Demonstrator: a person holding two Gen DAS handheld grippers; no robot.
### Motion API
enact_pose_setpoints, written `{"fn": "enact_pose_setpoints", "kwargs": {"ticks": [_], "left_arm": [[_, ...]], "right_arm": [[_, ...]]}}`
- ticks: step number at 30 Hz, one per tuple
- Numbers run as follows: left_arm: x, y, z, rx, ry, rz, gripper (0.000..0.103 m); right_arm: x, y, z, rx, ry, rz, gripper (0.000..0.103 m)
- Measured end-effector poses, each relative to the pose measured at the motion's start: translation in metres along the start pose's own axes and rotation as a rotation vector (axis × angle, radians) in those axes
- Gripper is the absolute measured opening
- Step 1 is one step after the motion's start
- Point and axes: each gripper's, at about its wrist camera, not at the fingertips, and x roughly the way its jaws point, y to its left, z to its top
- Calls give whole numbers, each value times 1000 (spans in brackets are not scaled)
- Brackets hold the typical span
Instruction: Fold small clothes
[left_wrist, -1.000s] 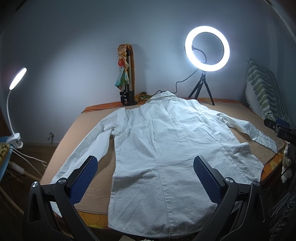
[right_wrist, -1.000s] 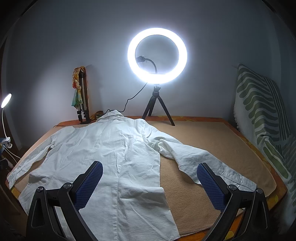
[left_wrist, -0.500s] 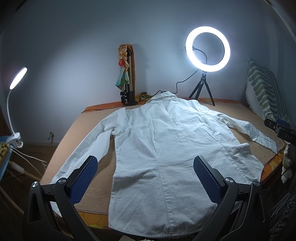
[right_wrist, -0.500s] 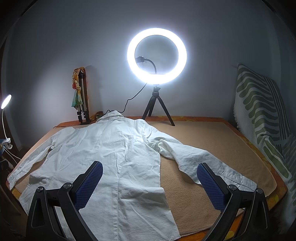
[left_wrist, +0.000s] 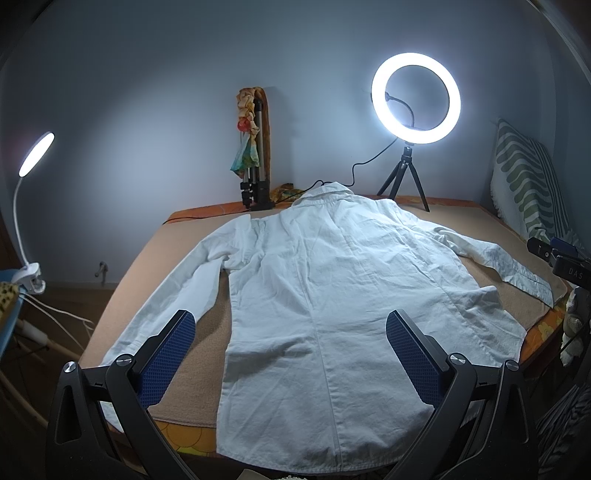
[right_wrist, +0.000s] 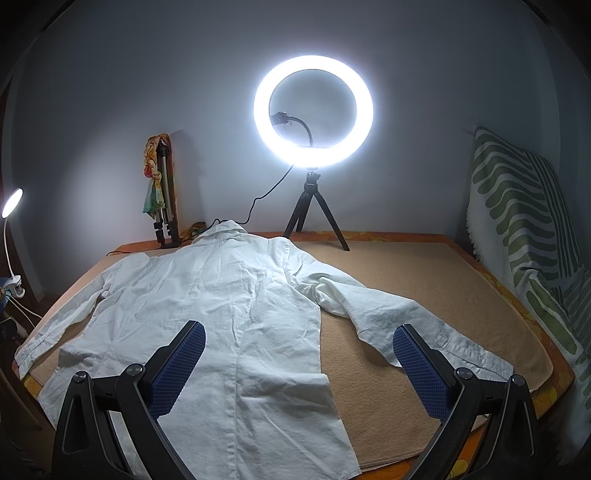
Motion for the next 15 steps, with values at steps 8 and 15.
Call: {"fn": "enact_pose_setpoints", "kwargs": {"ticks": [8, 15], "left_arm": [[1, 2, 1, -2, 0, 4, 103], [1, 19, 0, -24, 11, 16, 103]], "right_arm": [[0, 3, 2, 5, 0, 7, 103], [2, 7, 6, 13, -3, 22, 103]]}}
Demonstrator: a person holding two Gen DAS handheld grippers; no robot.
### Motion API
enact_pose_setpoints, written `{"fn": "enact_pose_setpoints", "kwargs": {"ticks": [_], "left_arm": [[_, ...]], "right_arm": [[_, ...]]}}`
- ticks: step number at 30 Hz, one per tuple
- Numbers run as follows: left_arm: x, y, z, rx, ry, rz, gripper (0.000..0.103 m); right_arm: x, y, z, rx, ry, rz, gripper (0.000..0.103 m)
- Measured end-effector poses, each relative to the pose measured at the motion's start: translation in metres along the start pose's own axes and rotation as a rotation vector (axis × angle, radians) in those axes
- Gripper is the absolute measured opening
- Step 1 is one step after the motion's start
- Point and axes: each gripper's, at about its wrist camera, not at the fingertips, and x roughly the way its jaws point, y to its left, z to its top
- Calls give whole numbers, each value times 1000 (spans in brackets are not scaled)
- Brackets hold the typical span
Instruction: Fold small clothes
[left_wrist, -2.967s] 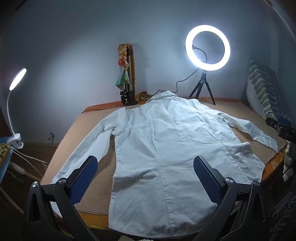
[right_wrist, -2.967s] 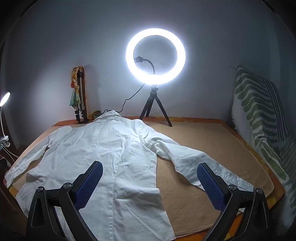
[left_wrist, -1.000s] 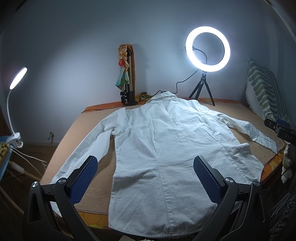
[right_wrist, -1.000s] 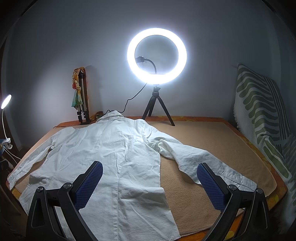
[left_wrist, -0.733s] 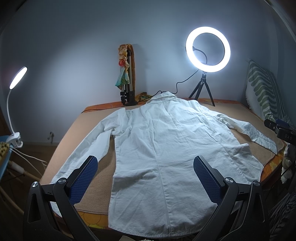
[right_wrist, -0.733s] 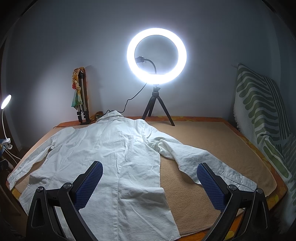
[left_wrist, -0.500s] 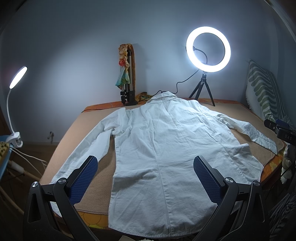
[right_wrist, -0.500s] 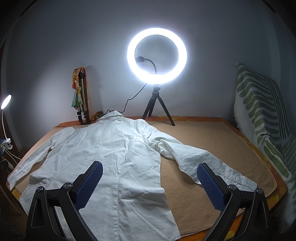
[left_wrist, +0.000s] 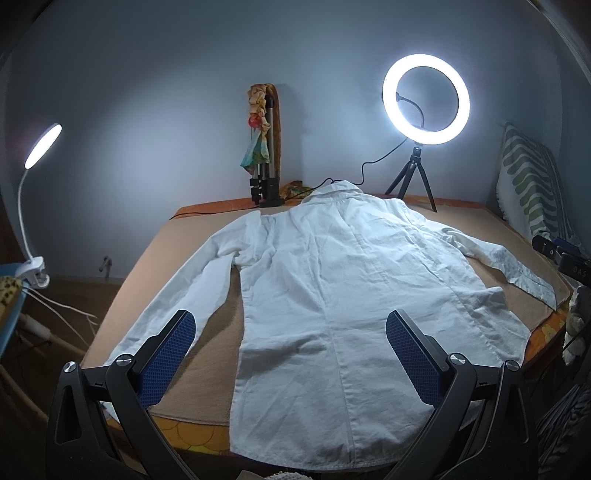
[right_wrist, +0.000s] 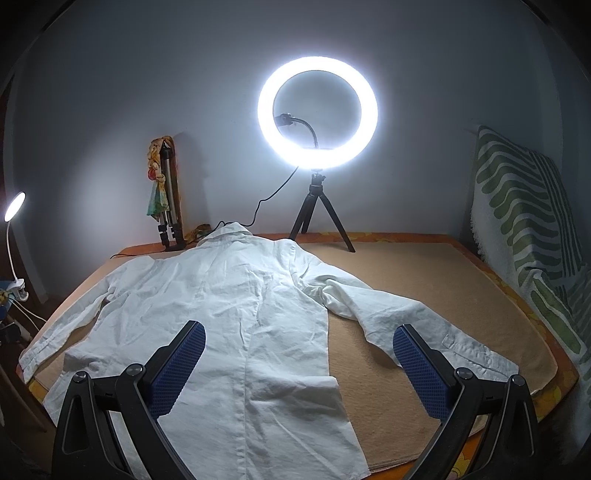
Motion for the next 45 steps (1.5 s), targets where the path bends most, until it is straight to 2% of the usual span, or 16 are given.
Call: {"fn": "enact_pose_setpoints", "kwargs": {"ticks": [6, 10, 13, 18, 23, 26, 28, 29, 30, 31, 36, 41, 45], "left_arm": [[1, 37, -4, -87, -4, -22, 103], [10, 67, -5, -127, 27, 13, 102], [18, 92, -8, -146, 57, 55, 95], [39, 142, -19, -201, 159, 80, 79], [56, 195, -32, -228, 230, 128, 70], [71, 223, -41, -284, 281, 119, 68], [82, 241, -50, -344, 317, 88, 68], [87, 249, -55, -372, 333, 76, 65], [92, 254, -56, -390, 346, 67, 59], [97, 258, -60, -400, 359, 61, 59], [108, 269, -71, -431, 409, 31, 58], [110, 270, -81, -420, 443, 24, 58], [111, 271, -86, -424, 451, 16, 46]], "right_arm": [[4, 14, 7, -6, -6, 32, 102], [7, 26, 11, -11, -6, 73, 101], [8, 34, 15, -12, -7, 104, 101], [13, 49, 22, -18, -7, 161, 101], [20, 67, 23, -41, 6, 213, 97], [23, 76, 22, -66, 12, 226, 96], [26, 80, 21, -77, 17, 232, 95], [28, 82, 21, -81, 21, 234, 95], [29, 83, 21, -82, 23, 237, 95], [30, 83, 20, -82, 25, 238, 95], [35, 89, 21, -94, 37, 249, 95], [37, 93, 20, -102, 43, 260, 95], [39, 96, 22, -97, 45, 270, 95]]}}
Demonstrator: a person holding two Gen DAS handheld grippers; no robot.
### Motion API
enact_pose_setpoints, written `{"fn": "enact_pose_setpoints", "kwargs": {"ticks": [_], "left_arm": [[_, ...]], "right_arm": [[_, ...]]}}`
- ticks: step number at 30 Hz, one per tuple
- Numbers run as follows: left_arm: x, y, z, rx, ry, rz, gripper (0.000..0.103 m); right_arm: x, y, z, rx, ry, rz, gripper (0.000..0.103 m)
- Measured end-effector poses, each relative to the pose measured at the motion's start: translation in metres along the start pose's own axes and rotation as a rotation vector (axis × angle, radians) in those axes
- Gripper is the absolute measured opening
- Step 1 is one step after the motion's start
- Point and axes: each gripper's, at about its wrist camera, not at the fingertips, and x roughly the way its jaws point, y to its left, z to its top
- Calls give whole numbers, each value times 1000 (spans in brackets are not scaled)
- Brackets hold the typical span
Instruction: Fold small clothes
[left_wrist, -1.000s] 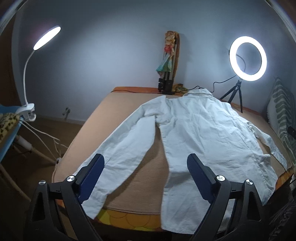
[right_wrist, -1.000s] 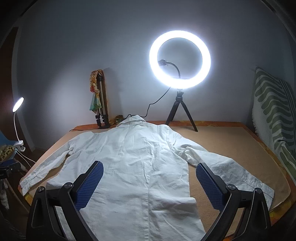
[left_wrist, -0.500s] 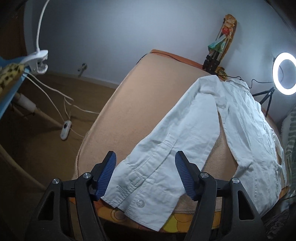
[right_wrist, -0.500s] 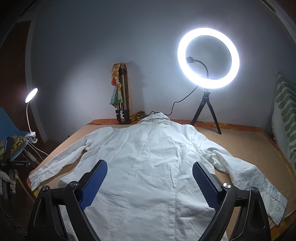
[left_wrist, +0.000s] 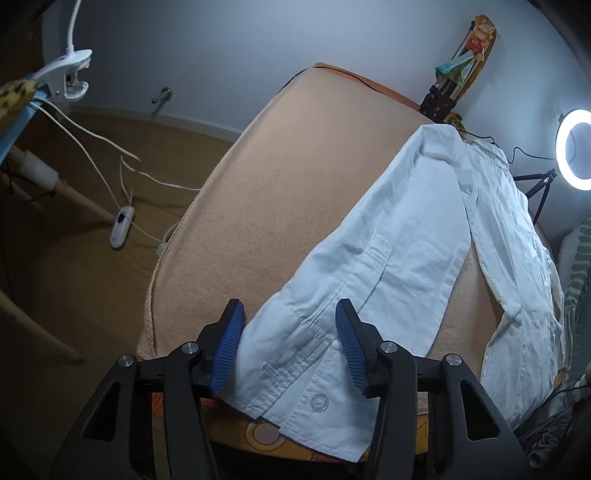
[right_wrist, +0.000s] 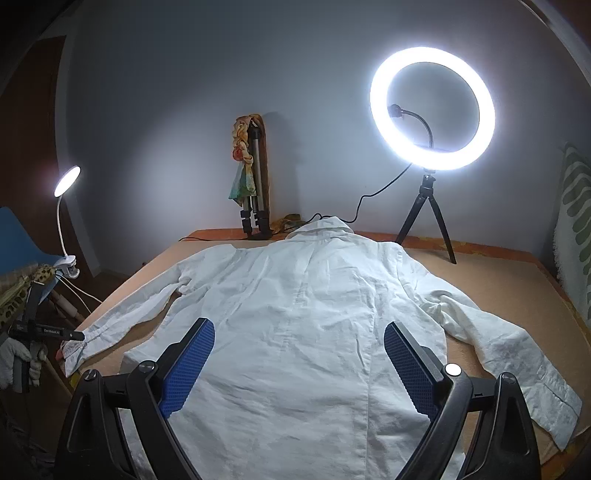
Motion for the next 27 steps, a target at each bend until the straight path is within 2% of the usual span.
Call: {"fn": "enact_pose_setpoints", "kwargs": {"ticks": [1, 2, 5, 6, 11, 16, 18, 21, 24, 27], "left_arm": [[0, 0, 0, 1, -2, -1, 45], [0, 0, -1, 2, -5, 1, 39], [-1, -2, -2, 7, -10, -13, 15], [-1, -2, -2, 8, -15, -31, 10], [-14, -14, -3, 43, -73, -70, 6], [-42, -37, -4, 31, -160, -183, 6], [-55, -59, -7, 64, -195, -244, 6], [-69, -100, -15, 178, -231, -294, 6], [-71, -133, -24, 237, -220, -373, 6], [-64, -157, -32, 277, -183, -430, 6]], "right_arm": [[0, 1, 0, -1, -1, 1, 95], [1, 1, 1, -3, -3, 2, 95], [1, 4, 1, -10, -2, 3, 95], [2, 4, 1, -11, 0, 4, 95], [3, 5, 0, -13, 1, 3, 95], [2, 5, 0, -13, 0, 2, 95], [2, 5, 0, -17, 4, 3, 95], [5, 5, 1, -17, 21, 19, 95], [14, 3, 3, 7, 58, 53, 95], [30, -2, 10, 40, 124, 126, 90]]}}
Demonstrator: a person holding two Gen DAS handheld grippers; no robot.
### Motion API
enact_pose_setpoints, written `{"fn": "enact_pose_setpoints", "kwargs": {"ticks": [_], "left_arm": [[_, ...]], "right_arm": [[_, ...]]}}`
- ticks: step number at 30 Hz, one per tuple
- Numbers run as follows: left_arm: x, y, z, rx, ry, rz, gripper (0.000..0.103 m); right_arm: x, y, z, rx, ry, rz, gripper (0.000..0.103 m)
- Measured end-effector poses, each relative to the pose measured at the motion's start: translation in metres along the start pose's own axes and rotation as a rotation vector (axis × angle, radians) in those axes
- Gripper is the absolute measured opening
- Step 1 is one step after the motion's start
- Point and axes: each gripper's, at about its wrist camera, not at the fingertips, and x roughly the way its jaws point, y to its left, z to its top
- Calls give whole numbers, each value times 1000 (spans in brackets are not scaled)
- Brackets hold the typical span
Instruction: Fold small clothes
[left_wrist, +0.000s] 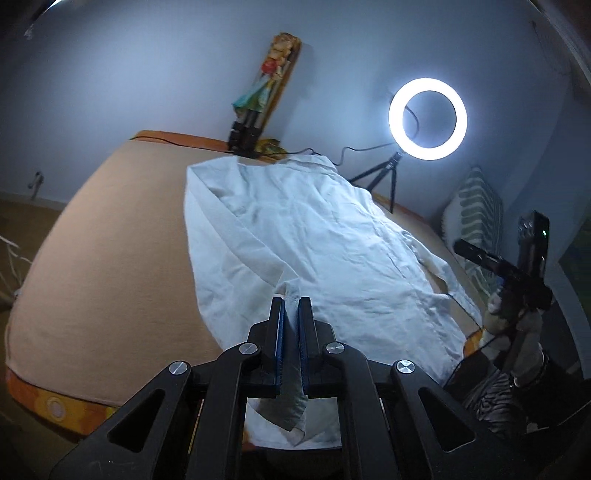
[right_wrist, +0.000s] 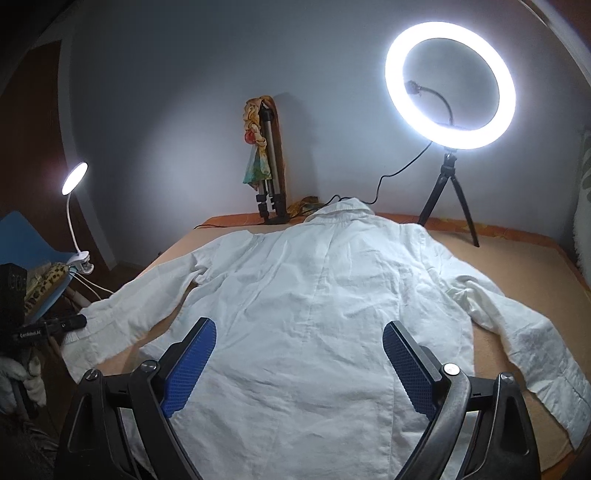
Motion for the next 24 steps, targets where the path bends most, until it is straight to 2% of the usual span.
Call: {"fn": "enact_pose_setpoints", "kwargs": {"ticks": [5, 7, 11, 15, 17, 20, 21, 24], "left_arm": [[19, -31, -15, 94, 53, -28, 5], [22, -36, -20, 98, 71, -48, 6], [29, -45, -29, 169, 103, -34, 5], [33, -52, -37, 211, 123, -19, 6], [34, -53, -41, 223, 133, -13, 5], [39, -54, -44, 228, 149, -12, 5], [39, -54, -44, 233, 152, -11, 5], [39, -57, -46, 253, 153, -7, 6]], "right_arm": [[48, -6, 35, -11, 153, 148, 87], [76, -3, 55, -27, 213, 196, 85], [141, 13, 88, -9, 312, 342, 82], [208, 27, 97, 75, 389, 395, 82], [238, 35, 92, 91, 425, 371, 80], [273, 47, 80, 90, 505, 318, 68], [283, 49, 76, 93, 528, 311, 61], [297, 52, 66, 113, 561, 311, 28]]}}
